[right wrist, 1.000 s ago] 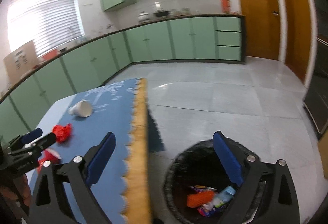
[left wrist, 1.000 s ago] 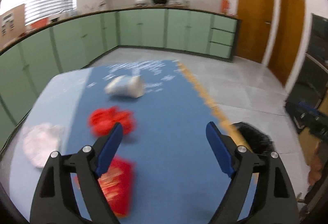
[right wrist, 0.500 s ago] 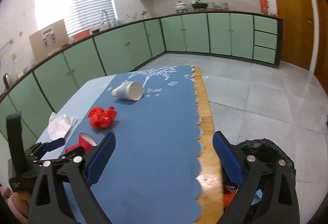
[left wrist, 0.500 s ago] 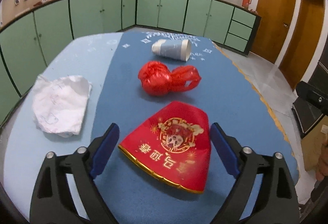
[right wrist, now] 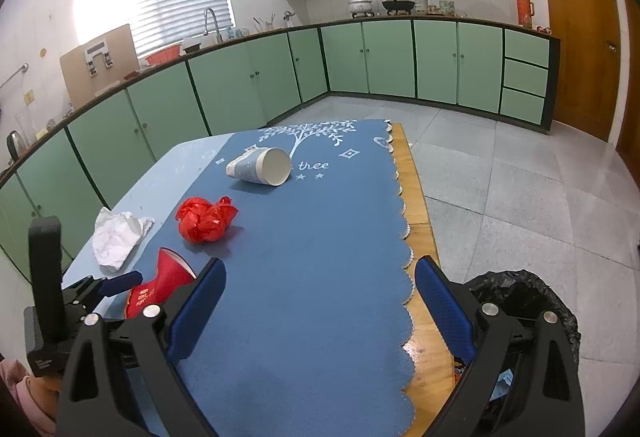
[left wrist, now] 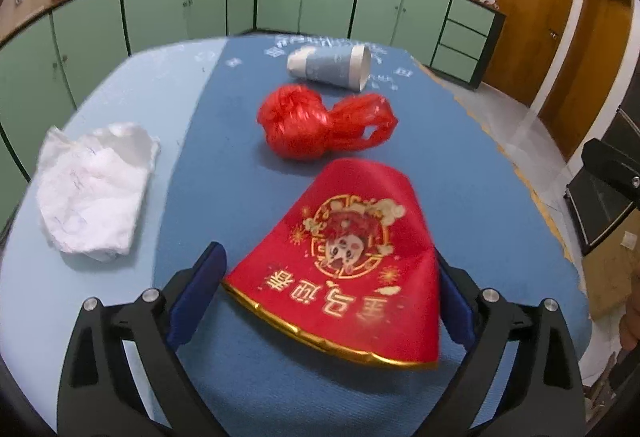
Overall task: Collect trash
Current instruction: 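Grasp the red printed paper envelope with the left gripper, then grasp the red plastic bag with the right gripper while left holds envelope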
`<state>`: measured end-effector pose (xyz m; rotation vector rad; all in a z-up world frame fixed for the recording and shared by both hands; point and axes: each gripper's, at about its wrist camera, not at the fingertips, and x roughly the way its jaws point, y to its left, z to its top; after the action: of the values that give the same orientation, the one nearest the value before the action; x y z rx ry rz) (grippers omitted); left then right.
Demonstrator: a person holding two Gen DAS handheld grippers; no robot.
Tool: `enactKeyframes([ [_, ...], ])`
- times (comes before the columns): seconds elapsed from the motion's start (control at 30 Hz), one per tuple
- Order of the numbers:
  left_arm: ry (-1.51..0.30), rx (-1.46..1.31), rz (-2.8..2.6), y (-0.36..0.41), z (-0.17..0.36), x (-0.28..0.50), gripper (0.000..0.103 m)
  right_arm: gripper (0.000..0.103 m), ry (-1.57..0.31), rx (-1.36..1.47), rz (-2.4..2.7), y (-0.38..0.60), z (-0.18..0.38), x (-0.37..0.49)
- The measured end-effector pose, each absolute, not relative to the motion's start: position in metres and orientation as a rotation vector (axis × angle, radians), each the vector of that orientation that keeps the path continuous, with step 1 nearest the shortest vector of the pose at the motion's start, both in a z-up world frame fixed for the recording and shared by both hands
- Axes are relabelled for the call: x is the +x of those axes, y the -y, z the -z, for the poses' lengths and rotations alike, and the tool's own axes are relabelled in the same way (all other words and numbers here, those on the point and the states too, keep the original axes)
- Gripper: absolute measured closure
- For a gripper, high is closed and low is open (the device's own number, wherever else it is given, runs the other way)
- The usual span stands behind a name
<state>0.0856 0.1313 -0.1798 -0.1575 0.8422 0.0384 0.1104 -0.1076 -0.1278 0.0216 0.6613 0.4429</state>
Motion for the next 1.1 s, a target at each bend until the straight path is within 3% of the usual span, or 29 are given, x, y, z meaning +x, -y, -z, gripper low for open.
enactKeyframes([
  [0.77,-0.689,-0.174,-0.280,-0.187,0.136,0.071,0.014,0.010,-0.664,-0.016,-0.544,0.035,0.131,0.140],
  [1.1,-0.687,-0.186,-0.340,-0.214,0.138,0.089,0.014,0.017,-0.684,-0.060,-0.540,-0.021,0.149,0.161],
])
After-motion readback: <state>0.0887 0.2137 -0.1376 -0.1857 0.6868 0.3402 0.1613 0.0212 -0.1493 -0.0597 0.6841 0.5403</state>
